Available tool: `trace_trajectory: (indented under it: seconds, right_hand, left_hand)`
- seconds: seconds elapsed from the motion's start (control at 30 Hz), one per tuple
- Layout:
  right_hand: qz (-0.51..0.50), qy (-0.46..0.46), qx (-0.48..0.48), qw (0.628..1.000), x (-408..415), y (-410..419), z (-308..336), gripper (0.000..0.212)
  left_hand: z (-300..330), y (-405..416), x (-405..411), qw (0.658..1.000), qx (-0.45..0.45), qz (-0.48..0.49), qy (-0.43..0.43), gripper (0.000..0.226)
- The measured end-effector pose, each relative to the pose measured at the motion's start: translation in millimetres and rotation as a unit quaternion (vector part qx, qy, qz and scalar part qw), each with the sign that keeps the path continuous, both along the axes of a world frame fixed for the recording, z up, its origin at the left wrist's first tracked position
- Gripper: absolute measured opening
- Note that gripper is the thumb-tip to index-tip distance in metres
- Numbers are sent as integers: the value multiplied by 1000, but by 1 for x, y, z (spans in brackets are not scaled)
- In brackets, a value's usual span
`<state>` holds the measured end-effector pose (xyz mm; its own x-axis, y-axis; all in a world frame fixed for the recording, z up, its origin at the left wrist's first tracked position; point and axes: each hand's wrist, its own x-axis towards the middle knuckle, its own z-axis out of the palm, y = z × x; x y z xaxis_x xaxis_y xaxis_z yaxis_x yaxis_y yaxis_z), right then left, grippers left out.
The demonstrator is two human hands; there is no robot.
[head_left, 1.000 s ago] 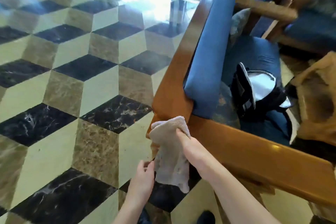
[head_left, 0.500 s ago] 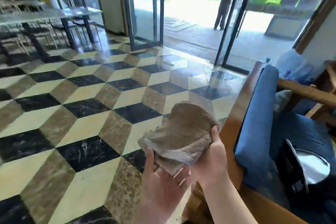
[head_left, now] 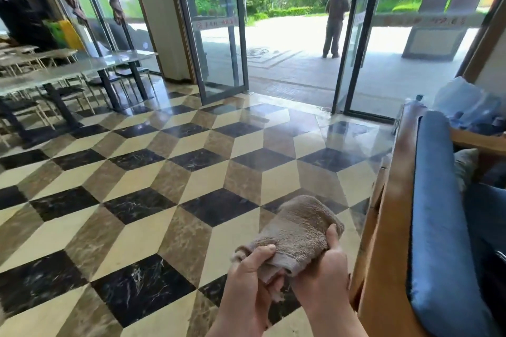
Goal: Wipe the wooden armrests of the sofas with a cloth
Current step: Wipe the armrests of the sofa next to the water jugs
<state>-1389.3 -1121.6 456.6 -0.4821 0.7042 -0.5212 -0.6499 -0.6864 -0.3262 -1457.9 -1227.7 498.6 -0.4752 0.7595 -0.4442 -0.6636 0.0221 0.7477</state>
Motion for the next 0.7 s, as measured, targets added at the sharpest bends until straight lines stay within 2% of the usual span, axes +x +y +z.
trace_trajectory:
  seconds: [0.07, 0.1, 0.13, 0.17, 0.2, 0.23, 0.27, 0.3, 0.33, 0.37, 0.43, 0.53, 0.6, 0.7]
  right_hand:
    - [11, 32, -9, 999, -26, 36, -9, 73]
    - [17, 22, -17, 999, -43, 48, -16, 73]
    - [7, 58, -21, 998, -61, 64, -27, 70]
    - [-5, 136, -78, 988, -83, 87, -29, 66]
    - [-31, 158, -84, 983, -96, 103, -32, 63]
    - [-16, 159, -64, 985, -108, 121, -28, 60]
    - [-6, 82, -45, 996, -115, 143, -21, 59]
    - [-8, 75, -43, 996, -121, 162, -8, 62]
    - [-25, 110, -40, 993, -121, 181, -1, 71]
    - [-41, 108, -29, 993, -127, 199, 6, 77]
    - [-58, 150, -28, 987, -141, 231, 13, 76]
    - [-76, 164, -31, 983, -164, 271, 4, 79]
    - [-82, 142, -40, 986, -175, 291, 6, 79]
    - [-128, 158, -52, 978, -196, 332, 8, 83]
  left_hand:
    - [40, 42, -11, 999, 15, 1, 47, 33]
    - [74, 60, -22, 997, 33, 19, 67, 24]
    - [104, 79, -23, 994, 73, 72, 38, 26]
    - [119, 110, -33, 987, 139, 83, -18, 47]
    - [120, 133, -44, 984, 159, 86, -6, 80]
    - [102, 153, -56, 989, 145, 17, 27, 91]
    - [72, 173, -76, 993, 108, -45, 21, 31]
    - [62, 201, -92, 998, 30, -57, 15, 17]
    - [48, 225, -112, 999, -9, -35, 40, 15]
    - [33, 245, -131, 998, -5, -41, 41, 19]
    - [19, 284, -157, 999, -12, -46, 26, 23]
    - [11, 344, -181, 998, 25, -65, -5, 25]
    - [12, 378, -192, 996, 32, -84, -13, 19]
    - [10, 438, -209, 989, 27, -141, -25, 12]
